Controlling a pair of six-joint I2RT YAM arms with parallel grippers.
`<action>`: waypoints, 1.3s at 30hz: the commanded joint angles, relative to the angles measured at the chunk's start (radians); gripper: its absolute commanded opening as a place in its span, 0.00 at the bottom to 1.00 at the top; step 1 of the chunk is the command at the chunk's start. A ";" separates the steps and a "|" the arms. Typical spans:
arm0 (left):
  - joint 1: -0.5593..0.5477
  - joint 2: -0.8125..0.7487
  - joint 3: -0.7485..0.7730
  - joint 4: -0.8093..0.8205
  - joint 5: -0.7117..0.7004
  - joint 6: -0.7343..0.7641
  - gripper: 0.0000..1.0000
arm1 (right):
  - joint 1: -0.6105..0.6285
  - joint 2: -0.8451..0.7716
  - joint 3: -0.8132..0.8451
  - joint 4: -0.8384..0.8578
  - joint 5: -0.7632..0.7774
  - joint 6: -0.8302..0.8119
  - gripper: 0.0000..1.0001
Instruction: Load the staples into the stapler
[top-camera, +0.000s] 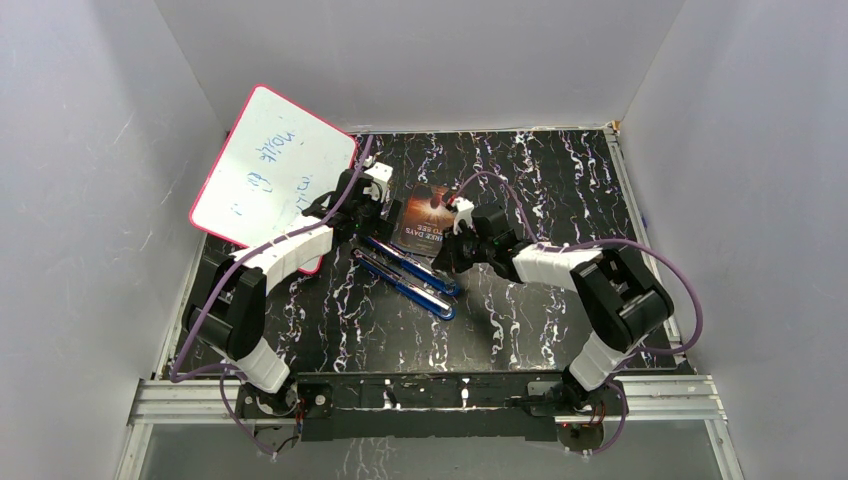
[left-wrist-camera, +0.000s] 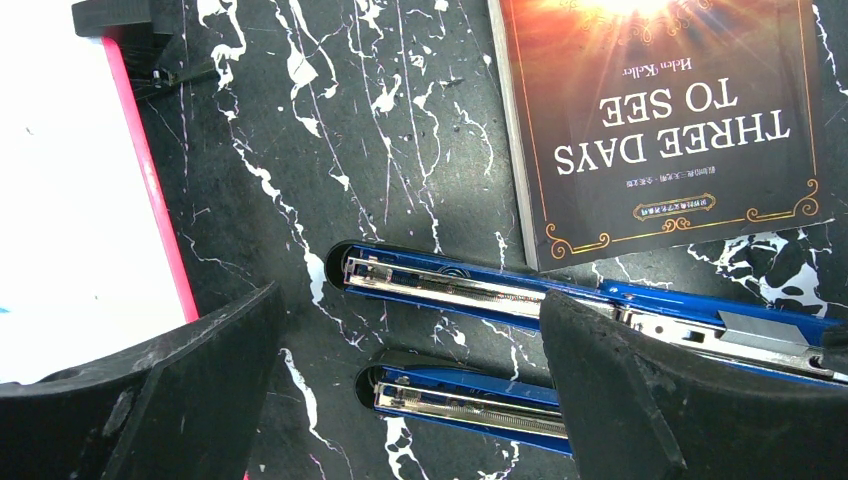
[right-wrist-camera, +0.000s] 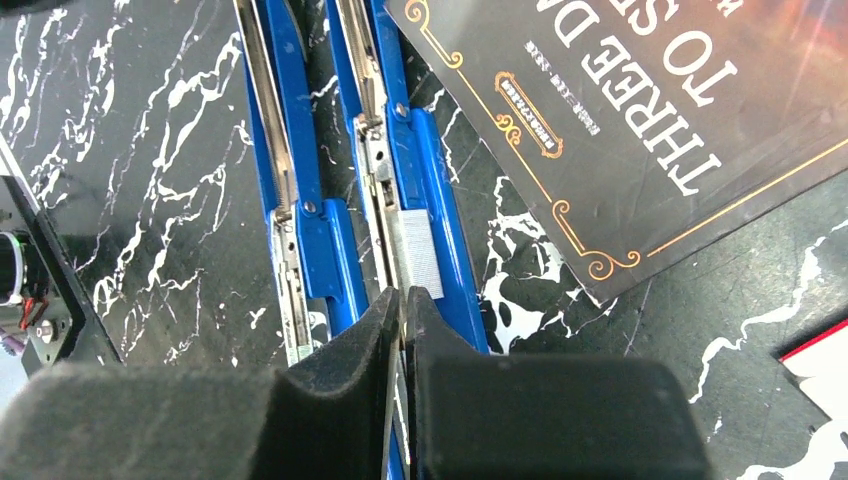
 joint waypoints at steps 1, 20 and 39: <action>-0.007 -0.017 -0.001 -0.002 -0.011 0.010 0.98 | -0.004 -0.071 0.011 0.048 0.013 -0.025 0.14; -0.008 -0.016 -0.002 -0.003 -0.015 0.013 0.98 | -0.007 0.017 0.028 0.091 -0.025 0.003 0.42; -0.013 -0.019 -0.003 -0.003 -0.024 0.018 0.98 | -0.014 0.058 0.041 0.101 -0.062 0.017 0.40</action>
